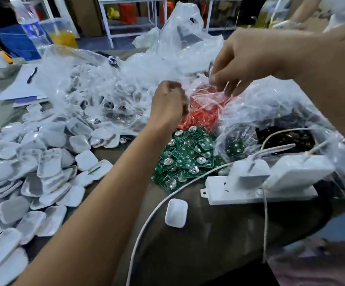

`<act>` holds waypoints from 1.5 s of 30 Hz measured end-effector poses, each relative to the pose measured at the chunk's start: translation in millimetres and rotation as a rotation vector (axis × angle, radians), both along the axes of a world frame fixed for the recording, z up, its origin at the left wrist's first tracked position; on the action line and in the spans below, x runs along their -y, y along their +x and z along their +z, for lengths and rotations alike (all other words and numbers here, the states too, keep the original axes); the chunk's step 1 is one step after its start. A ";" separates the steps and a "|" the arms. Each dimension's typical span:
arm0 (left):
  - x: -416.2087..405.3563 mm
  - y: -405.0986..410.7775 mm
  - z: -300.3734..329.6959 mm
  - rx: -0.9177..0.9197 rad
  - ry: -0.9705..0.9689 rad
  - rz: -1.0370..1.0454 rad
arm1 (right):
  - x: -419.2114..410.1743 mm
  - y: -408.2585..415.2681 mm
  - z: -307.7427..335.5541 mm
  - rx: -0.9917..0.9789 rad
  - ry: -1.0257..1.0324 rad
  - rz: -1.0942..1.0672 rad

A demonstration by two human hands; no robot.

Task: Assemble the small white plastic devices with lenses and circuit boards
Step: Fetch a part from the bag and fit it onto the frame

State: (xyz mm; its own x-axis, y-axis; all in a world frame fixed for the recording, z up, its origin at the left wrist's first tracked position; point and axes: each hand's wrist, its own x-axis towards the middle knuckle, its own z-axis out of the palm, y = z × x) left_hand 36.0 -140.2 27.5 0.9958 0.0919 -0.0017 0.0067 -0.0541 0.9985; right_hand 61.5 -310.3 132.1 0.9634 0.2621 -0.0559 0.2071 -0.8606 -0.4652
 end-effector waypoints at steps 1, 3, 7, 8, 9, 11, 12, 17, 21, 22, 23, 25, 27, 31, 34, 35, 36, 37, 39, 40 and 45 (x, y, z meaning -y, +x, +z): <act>1.6 0.0 -0.9 -0.027 -0.034 0.028 | 0.7 10.0 -6.8 -0.014 -0.077 0.029; 3.5 0.3 -2.7 -0.049 -0.057 0.073 | 0.1 31.8 -20.1 0.030 -0.258 0.113; 5.5 -0.8 -7.0 -0.078 -0.007 0.037 | -0.1 63.9 -38.0 0.040 -0.546 0.192; 6.1 0.4 -8.9 -0.069 0.034 0.026 | 0.6 69.6 -42.5 -0.015 -0.580 0.193; 6.7 2.4 -11.5 -0.047 0.099 0.020 | 0.9 73.5 -46.8 -0.055 -0.603 0.196; 9.5 7.6 -16.9 0.056 0.298 0.006 | -1.3 80.1 -56.1 -0.061 -0.648 0.220; 11.2 9.7 -19.0 0.132 0.425 -0.013 | -3.4 82.6 -60.1 -0.047 -0.670 0.229; 20.0 18.2 -28.9 0.266 1.034 -0.089 | -3.7 89.8 -61.9 -0.069 -0.673 0.155; 14.1 24.9 -31.6 0.282 1.112 -0.003 | 10.2 92.5 -49.7 -0.070 -0.733 0.086; 12.5 25.2 -30.6 0.276 1.114 0.004 | 11.4 89.7 -47.6 -0.094 -0.790 0.079; 11.3 25.3 -28.8 0.268 1.119 0.003 | 11.4 86.4 -47.0 -0.100 -0.849 0.081; 10.6 23.4 -23.4 0.252 1.128 -0.004 | 10.4 80.8 -48.2 -0.112 -0.950 0.132; 10.9 21.2 -19.3 0.235 1.120 -0.013 | 9.6 78.9 -49.0 -0.129 -0.938 0.173; 13.0 15.7 -17.6 0.225 0.992 -0.010 | 17.5 78.5 -48.0 -0.081 -0.799 0.190; 18.5 12.2 -17.0 0.303 0.844 0.040 | 19.8 74.2 -45.6 0.058 -0.641 0.153; 20.6 11.9 -16.1 0.346 0.815 0.057 | 19.6 72.5 -44.3 0.106 -0.608 0.154; 22.7 12.1 -14.9 0.388 0.797 0.069 | 19.4 71.2 -42.4 0.145 -0.588 0.155; 24.7 12.6 -14.1 0.423 0.787 0.075 | 19.1 69.6 -40.8 0.174 -0.579 0.153; 29.3 13.6 -13.2 0.454 0.771 0.075 | 19.0 67.0 -39.5 0.219 -0.588 0.150; 31.9 14.1 -13.2 0.451 0.754 0.074 | 18.6 65.0 -38.6 0.258 -0.591 0.149; 47.1 10.1 -12.0 0.527 0.684 -0.049 | 22.2 55.0 -28.3 0.381 -0.548 0.099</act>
